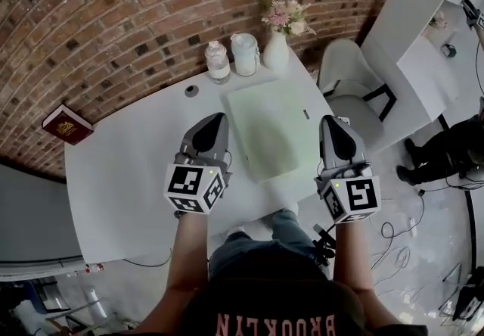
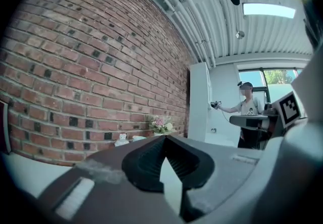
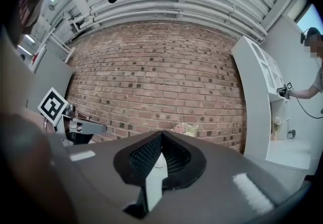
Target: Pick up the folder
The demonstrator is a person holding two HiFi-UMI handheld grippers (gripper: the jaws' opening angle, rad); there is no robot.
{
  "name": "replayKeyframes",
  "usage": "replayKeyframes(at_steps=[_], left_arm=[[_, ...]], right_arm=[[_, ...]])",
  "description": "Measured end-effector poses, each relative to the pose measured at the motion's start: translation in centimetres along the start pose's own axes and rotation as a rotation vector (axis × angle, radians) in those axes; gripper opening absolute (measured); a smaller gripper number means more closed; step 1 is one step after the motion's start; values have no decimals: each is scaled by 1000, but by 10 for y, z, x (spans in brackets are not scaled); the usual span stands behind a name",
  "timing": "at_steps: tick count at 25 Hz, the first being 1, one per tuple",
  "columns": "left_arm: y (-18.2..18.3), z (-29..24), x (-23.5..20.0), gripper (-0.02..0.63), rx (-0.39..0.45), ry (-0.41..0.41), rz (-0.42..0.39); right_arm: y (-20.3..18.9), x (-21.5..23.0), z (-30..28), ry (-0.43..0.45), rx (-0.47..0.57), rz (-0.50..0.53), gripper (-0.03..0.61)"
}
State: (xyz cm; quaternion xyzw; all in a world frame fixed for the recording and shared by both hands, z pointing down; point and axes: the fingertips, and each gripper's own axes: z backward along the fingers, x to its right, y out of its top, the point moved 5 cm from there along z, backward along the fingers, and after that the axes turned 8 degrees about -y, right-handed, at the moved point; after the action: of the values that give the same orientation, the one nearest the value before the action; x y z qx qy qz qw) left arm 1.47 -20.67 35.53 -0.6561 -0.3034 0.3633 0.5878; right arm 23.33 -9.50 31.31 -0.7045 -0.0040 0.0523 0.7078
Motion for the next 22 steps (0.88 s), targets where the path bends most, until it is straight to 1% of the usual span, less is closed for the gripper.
replayKeyframes(at_steps=[3, 6, 10, 15, 17, 18, 20, 21, 22], left_arm=[[-3, -12, 3, -3, 5, 65, 11], [-6, -23, 9, -3, 5, 128, 21], [-10, -32, 15, -3, 8, 217, 34], [-16, -38, 25, -3, 5, 303, 49], [-19, -40, 28, 17, -3, 322, 58], [-21, -41, 29, 31, -10, 330, 60], [-25, -44, 30, 86, -25, 343, 61], [-27, -45, 30, 98, -30, 350, 63], [-29, -46, 29, 104, -33, 355, 68]], right_arm=[[-7, 17, -19, 63, -12, -27, 2], [-13, 38, -37, 105, 9, -7, 2], [-24, 59, -57, 180, -10, -17, 2], [-34, 78, -76, 256, -29, -35, 2], [-38, 82, -81, 284, -45, -47, 3], [-41, 83, -84, 300, -58, -54, 16], [-47, 84, -90, 330, -86, -69, 89], [-50, 84, -93, 339, -98, -75, 129], [-53, 85, -95, 345, -108, -79, 152]])
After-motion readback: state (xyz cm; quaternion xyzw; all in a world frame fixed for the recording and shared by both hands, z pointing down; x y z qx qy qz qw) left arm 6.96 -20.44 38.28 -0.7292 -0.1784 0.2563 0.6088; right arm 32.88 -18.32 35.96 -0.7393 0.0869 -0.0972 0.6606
